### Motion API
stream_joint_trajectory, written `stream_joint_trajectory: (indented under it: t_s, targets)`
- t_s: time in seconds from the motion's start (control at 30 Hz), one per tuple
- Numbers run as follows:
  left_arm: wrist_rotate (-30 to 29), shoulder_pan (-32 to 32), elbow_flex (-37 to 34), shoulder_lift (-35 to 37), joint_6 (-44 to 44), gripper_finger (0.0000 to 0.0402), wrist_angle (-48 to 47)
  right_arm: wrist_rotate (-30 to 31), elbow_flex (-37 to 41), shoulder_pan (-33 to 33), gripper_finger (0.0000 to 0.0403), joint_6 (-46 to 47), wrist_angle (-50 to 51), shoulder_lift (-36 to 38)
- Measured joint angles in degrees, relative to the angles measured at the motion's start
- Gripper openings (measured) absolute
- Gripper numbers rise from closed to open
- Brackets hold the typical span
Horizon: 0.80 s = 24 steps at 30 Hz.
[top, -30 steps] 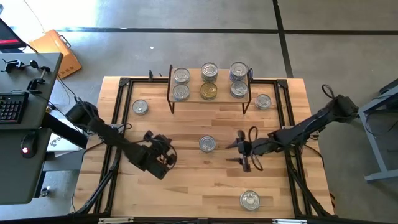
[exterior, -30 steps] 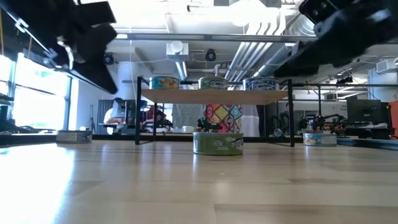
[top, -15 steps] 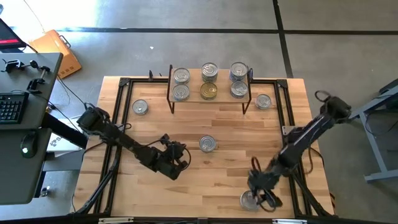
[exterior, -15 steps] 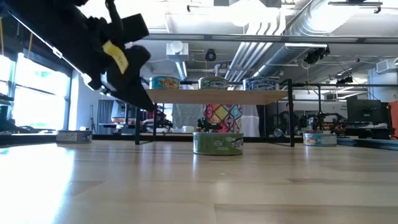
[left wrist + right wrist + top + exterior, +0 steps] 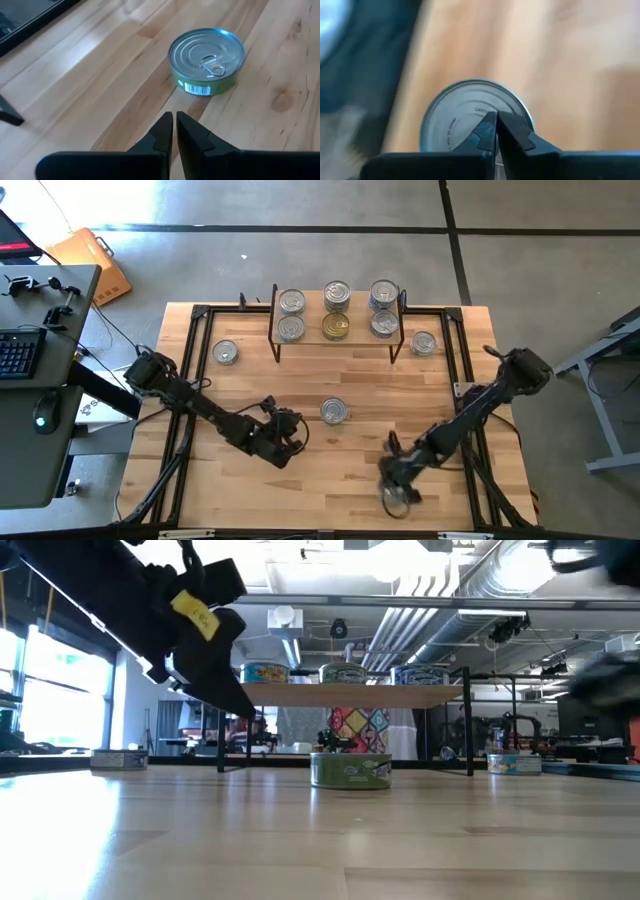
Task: Stack canned seafood by type on shelf
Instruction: Stack the yellow tuna can on top of the other yellow tuna can on the shelf
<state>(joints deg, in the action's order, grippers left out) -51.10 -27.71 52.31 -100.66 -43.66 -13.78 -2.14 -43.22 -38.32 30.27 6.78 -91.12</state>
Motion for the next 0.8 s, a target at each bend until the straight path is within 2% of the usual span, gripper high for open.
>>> stream_joint_trajectory:
  t_s: [0.13,0.2,0.37,0.53,0.63,0.8]
  targets:
    - [0.33,0.64,0.02,0.20,4.62,0.0017,5.19,16.59,0.02,4.72,0.0008,-2.18,2.03,2.63]
    - [1.25,0.79,0.02,0.20,7.75,0.0017,8.36,22.80,0.02,5.45,0.0004,-2.92,4.20,5.58]
    - [6.07,1.80,0.02,0.20,16.13,0.0017,17.26,32.67,0.02,4.07,0.0001,-0.42,13.64,12.15]
    - [15.92,4.32,0.06,-0.71,23.04,0.0017,25.80,39.57,0.62,4.56,0.0000,6.59,22.46,12.56]
    - [22.80,6.11,0.04,-3.07,27.56,0.0017,31.26,43.26,5.23,6.05,0.0000,7.07,17.47,11.22]
    - [37.37,10.08,0.07,-9.06,28.85,0.0016,37.55,45.25,14.57,12.68,0.0000,2.71,-1.58,9.65]
